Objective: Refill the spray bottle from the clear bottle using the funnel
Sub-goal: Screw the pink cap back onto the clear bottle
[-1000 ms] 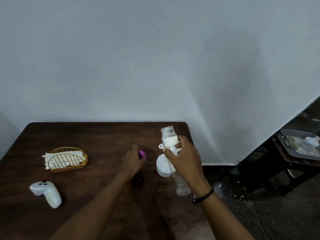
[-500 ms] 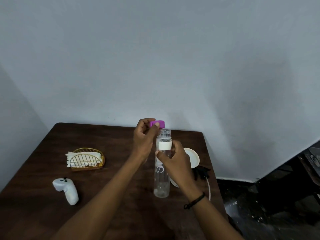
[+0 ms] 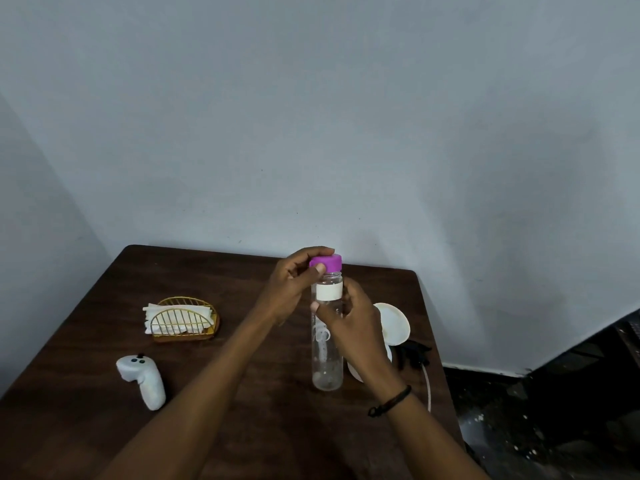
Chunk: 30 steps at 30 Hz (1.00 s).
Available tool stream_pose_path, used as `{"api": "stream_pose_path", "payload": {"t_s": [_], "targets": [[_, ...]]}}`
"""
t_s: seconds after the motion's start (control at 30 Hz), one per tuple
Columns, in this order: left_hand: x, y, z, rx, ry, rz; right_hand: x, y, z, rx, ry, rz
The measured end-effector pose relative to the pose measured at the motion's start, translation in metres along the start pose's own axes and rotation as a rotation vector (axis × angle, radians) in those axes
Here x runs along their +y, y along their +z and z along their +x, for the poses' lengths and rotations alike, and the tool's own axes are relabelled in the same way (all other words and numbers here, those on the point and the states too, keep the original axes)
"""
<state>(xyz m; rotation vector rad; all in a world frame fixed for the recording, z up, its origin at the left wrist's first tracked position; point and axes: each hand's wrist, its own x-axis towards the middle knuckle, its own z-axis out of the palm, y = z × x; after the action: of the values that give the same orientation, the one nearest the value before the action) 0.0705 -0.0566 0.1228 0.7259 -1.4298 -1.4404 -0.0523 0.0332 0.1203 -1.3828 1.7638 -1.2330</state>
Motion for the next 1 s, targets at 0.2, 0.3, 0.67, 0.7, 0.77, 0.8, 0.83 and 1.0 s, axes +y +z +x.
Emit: {"api": "stream_pose_path", "payload": {"t_s": [0.2,0.3,0.67,0.7,0.77,0.8,0.83,1.0], "targets": [[-0.003,0.018,0.001,0.129,-0.044,0.045,0.004,0.004,-0.003,0.001,-0.001,0.045],[-0.002,0.025,0.001,0.14,-0.069,0.016,0.005,0.003,-0.003,0.002,-0.002,0.07],[-0.011,0.038,-0.009,0.364,0.039,-0.098,-0.001,0.004,-0.002,0.037,-0.07,0.089],[-0.012,0.039,-0.01,0.363,0.038,-0.119,0.001,0.004,-0.001,0.041,-0.064,0.09],[-0.014,0.039,-0.011,0.341,0.034,-0.088,0.003,0.004,-0.002,0.052,-0.052,0.088],[-0.013,0.039,-0.012,0.341,0.032,-0.039,0.004,0.005,-0.002,0.054,-0.052,0.088],[-0.013,0.039,-0.013,0.346,0.026,0.0,0.004,0.005,-0.003,0.056,-0.056,0.087],[-0.014,0.04,-0.012,0.399,0.07,0.091,0.002,0.008,-0.004,0.052,-0.06,0.081]]}}
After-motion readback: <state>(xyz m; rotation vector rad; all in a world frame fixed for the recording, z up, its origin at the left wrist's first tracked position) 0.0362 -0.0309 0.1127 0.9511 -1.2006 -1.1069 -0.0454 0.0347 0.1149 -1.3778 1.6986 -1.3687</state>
